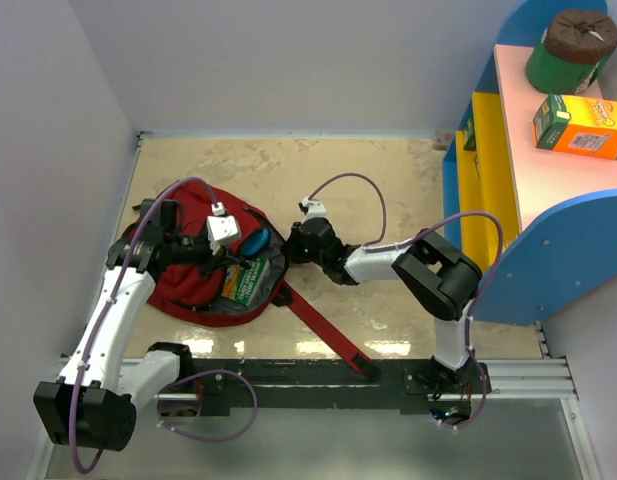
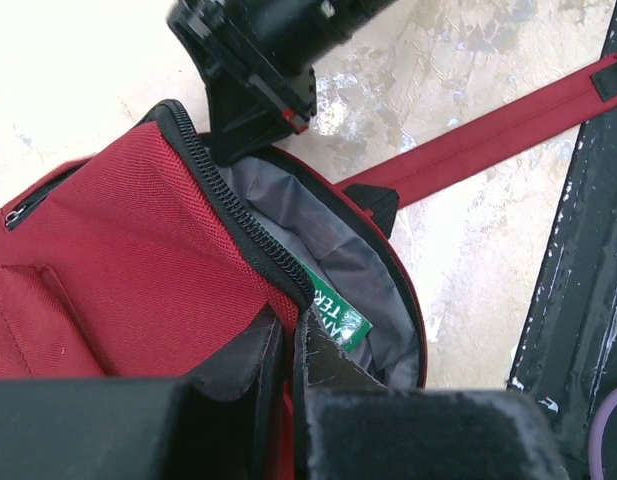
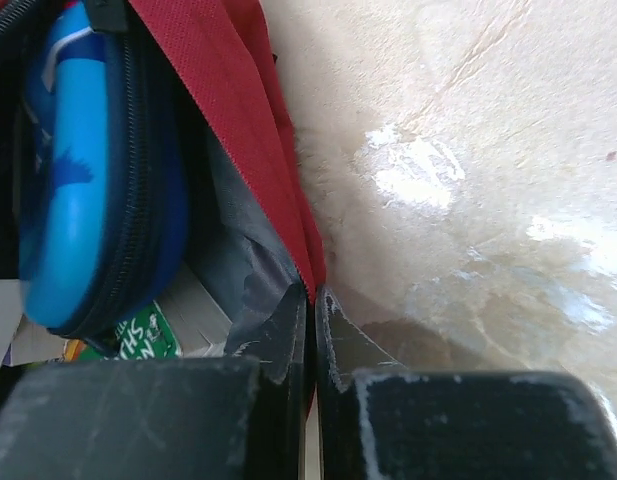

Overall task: Pack the student bag
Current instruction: Adjust the student bag at the center of the board.

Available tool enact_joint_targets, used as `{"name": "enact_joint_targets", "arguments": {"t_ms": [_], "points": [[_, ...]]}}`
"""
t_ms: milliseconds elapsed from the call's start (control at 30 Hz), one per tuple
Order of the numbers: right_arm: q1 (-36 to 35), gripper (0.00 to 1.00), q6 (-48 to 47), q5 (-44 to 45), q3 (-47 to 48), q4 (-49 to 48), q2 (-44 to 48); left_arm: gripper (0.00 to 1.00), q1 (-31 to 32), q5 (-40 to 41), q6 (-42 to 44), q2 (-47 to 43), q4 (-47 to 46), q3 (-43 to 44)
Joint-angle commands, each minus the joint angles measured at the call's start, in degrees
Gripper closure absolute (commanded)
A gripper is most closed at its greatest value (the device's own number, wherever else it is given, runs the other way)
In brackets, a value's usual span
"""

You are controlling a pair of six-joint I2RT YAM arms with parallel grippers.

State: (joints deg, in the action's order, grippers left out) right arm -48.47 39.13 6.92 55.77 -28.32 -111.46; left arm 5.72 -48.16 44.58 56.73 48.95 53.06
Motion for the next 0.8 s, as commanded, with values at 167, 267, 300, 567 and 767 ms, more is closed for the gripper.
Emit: {"name": "enact_joint_targets", "arguments": {"t_ms": [167,267,300,567,767], "points": [[-0.05,1.00,-13.73,14.62,15.42,22.59,15.04,1.00,0.61,-2.55,-0.54,0.22,-1.93,1.79],[-0.49,1.00,-12.77,13.04,16.04,30.40,10.93,1.00,0.61,-2.64,-0.89,0.14,-2.80,0.91],[-0.84,1.00,-11.81,12.34,15.52,31.64,9.96,1.00,0.70,-2.73,-0.90,0.14,-2.89,0.65],[0.82,1.00,-9.34,17.95,18.29,38.59,11.18,1.00,3.24,-3.87,-5.11,2.42,-7.02,0.11],[3.38,1.00,-12.32,22.51,27.80,46.76,8.28,0.34,5.97,-1.94,-6.78,3.83,-8.08,1.17]]}}
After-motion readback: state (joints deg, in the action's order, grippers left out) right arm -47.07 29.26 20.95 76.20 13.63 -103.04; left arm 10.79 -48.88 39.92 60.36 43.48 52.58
